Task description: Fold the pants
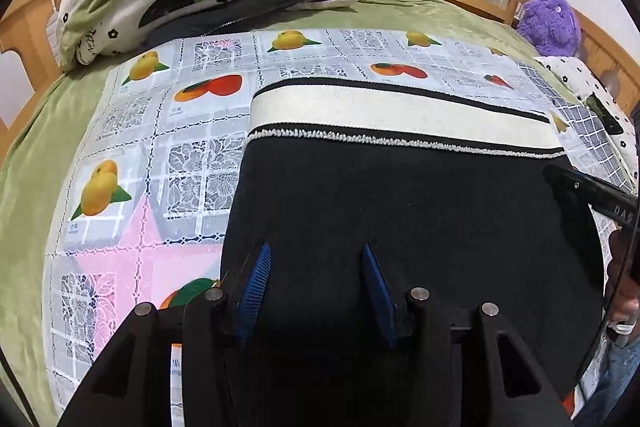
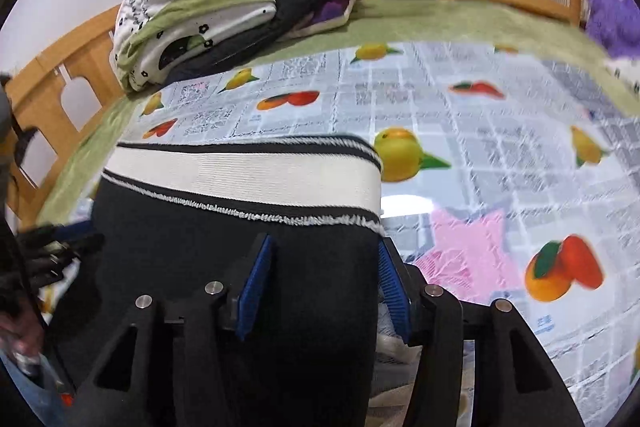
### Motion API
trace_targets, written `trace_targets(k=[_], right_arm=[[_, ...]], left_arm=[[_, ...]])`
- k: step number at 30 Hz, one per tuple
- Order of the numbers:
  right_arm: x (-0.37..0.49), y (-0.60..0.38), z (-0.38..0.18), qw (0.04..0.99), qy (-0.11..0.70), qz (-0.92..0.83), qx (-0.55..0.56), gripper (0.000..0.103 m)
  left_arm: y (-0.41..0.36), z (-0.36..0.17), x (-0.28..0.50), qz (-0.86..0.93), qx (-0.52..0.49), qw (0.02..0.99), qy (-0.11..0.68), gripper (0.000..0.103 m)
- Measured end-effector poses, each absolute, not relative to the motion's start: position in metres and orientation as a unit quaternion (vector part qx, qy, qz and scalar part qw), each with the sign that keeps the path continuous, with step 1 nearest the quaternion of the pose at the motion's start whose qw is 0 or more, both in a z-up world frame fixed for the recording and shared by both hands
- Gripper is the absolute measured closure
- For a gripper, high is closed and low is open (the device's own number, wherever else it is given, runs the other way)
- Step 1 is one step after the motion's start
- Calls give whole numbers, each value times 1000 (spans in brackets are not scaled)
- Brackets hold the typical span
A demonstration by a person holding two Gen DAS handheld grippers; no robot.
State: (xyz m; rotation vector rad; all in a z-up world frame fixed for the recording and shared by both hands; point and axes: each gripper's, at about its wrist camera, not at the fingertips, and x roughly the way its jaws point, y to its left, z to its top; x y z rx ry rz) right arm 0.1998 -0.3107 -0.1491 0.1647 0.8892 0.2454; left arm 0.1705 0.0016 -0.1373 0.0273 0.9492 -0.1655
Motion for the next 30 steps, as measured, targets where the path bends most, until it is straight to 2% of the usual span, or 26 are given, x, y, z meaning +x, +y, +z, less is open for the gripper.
trace_targets(k=[10, 21, 30], right_arm=[[148, -308, -146, 885, 450, 97, 75, 51], [55, -316, -156, 884, 453, 101, 50, 51], [22, -329, -175, 881, 444, 118, 111, 51]], left_arm=[[32, -140, 138, -58, -8, 875, 480, 56], [82, -140, 28, -115, -60, 876, 465, 56], [58, -149, -8, -90, 45, 872, 479, 56]])
